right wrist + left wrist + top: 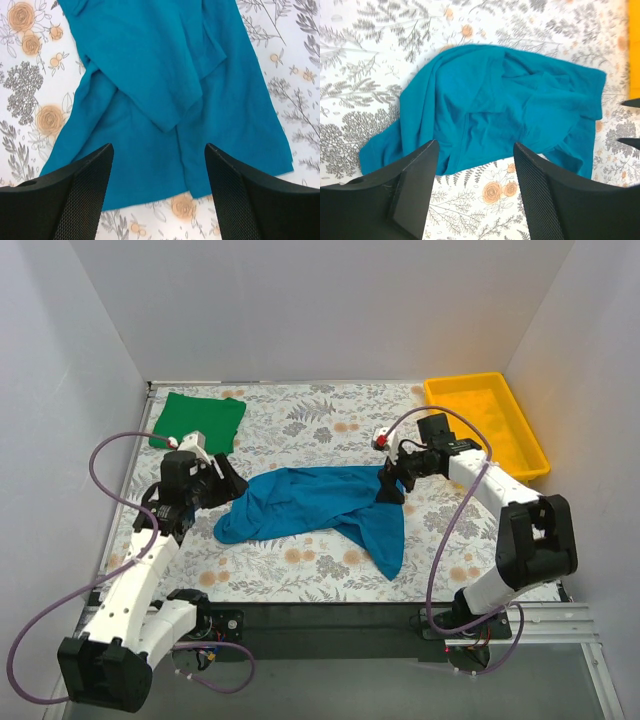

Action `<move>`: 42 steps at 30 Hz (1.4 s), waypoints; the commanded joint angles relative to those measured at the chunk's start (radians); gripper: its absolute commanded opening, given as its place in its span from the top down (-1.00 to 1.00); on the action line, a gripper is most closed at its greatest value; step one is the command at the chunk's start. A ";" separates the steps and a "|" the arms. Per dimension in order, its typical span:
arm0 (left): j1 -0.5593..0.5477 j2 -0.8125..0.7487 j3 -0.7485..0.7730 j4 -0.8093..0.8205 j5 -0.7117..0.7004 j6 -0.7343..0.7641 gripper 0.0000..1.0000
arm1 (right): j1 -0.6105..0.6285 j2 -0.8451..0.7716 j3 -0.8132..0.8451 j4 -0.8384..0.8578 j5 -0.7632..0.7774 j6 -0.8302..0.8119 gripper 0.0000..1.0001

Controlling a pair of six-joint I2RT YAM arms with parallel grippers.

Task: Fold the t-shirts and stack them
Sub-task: Flatten the tshirt out

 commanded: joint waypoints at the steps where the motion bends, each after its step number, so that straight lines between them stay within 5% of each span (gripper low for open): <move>1: 0.002 -0.099 0.001 0.012 -0.036 0.053 -0.22 | 0.069 0.062 0.094 0.024 0.031 0.051 -0.57; 11: 0.000 -0.308 -0.107 0.071 -0.049 0.062 -0.32 | 0.112 0.262 0.237 0.024 0.099 0.148 -0.47; 24: 0.000 -0.319 -0.128 0.086 -0.033 0.059 -0.32 | 0.133 0.346 0.285 0.022 0.143 0.183 -0.34; 29: 0.000 -0.320 -0.128 0.088 -0.033 0.058 -0.32 | 0.147 0.348 0.289 0.012 0.116 0.176 0.19; 33: 0.000 -0.319 -0.133 0.089 -0.029 0.058 -0.32 | 0.158 0.314 0.292 -0.020 0.096 0.145 0.97; 42: 0.000 -0.315 -0.133 0.094 -0.019 0.058 -0.32 | 0.175 0.072 0.262 -0.281 -0.079 -0.158 0.97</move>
